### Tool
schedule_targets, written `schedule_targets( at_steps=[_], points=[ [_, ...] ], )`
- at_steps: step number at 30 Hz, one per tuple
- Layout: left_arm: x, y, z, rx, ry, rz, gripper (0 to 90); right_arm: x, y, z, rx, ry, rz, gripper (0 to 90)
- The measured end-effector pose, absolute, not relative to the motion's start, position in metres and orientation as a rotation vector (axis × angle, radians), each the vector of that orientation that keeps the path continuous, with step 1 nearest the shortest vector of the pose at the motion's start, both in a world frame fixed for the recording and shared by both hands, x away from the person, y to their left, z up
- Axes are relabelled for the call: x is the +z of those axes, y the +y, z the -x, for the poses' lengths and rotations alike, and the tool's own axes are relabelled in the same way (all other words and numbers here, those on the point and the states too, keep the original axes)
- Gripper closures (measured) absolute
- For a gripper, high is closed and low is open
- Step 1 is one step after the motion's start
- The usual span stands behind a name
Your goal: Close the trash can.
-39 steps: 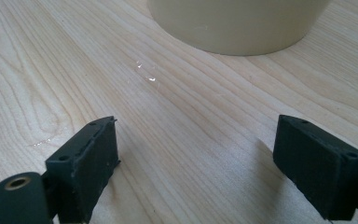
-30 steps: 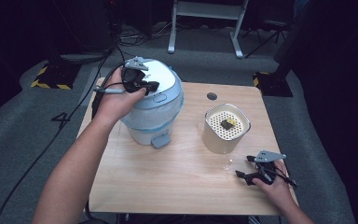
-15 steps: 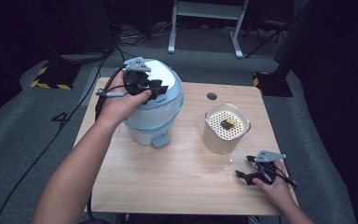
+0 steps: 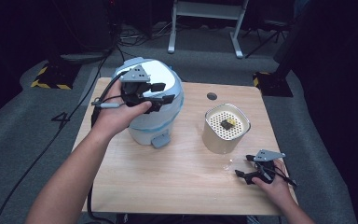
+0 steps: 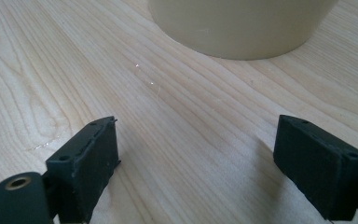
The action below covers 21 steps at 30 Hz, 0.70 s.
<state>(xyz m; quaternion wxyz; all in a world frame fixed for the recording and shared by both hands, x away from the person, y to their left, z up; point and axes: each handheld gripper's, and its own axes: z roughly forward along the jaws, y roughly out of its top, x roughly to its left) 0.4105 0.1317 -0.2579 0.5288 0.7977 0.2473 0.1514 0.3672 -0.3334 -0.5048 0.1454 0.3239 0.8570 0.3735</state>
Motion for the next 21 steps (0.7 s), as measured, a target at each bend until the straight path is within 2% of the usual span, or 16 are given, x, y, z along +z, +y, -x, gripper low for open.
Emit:
schedule_targets(
  at_steps=[7,21],
  points=[
    [-0.269,0.139,-0.389,0.343,0.537,-1.881,45.6,-0.505,-0.331,-0.374,1.081,2.479,-0.919,14.0],
    [-0.311,0.158,-0.362,0.356,0.56,-1.936,44.1,-0.505,-0.33,-0.379,1.086,2.484,-0.909,14.3]
  ],
)
